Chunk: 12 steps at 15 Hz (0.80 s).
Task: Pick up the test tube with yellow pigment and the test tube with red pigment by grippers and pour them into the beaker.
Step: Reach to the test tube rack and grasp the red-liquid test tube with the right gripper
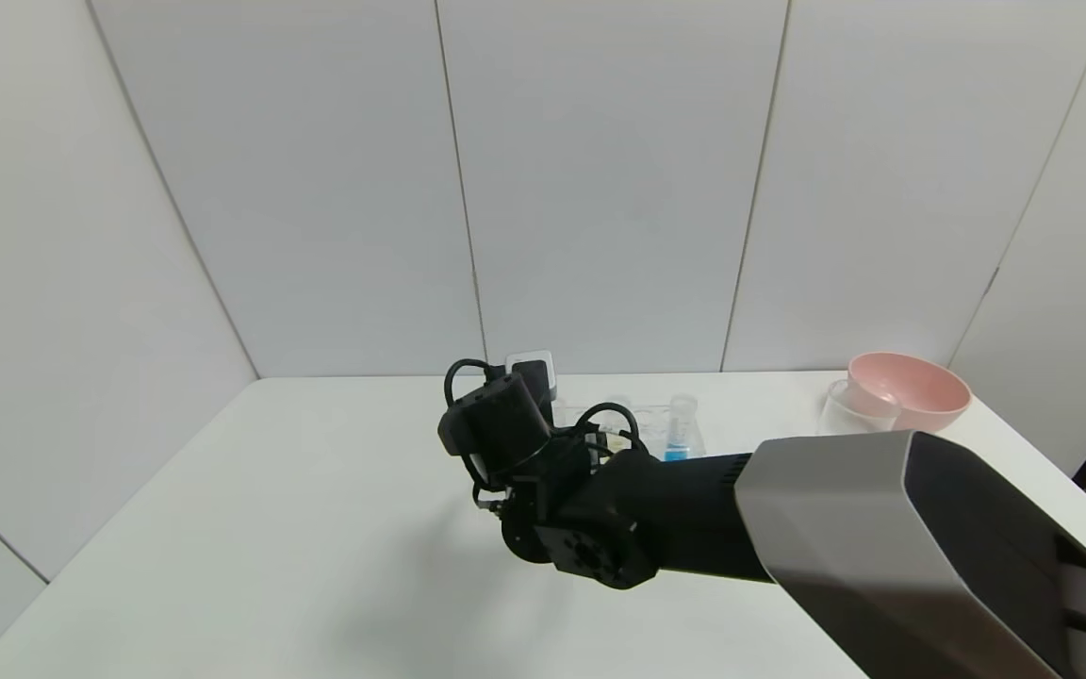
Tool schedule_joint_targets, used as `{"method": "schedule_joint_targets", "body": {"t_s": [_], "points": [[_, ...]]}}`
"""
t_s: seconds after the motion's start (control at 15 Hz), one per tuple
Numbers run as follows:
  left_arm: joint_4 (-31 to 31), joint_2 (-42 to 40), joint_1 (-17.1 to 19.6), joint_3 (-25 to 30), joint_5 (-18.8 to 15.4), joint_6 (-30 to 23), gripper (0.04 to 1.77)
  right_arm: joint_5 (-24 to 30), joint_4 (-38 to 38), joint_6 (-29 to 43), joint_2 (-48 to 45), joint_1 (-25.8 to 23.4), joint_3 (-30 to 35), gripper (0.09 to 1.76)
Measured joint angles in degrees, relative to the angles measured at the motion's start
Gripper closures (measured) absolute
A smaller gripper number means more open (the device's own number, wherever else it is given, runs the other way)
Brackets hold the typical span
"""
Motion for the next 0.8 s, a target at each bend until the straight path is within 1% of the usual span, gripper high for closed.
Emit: {"method": "schedule_joint_targets", "body": {"t_s": [0.13, 0.27, 0.8], "points": [[0.0, 0.0, 0.0, 0.0, 0.0, 0.0, 0.09, -0.1, 0.0, -0.3, 1.8, -1.1, -2.8, 0.14], [0.0, 0.0, 0.0, 0.0, 0.0, 0.0, 0.09, 0.1, -0.7, -0.6, 3.3, -1.9, -3.9, 0.14], [0.0, 0.0, 0.0, 0.0, 0.0, 0.0, 0.09, 1.5, -1.4, -0.7, 5.3, -3.4, -4.6, 0.14]]}}
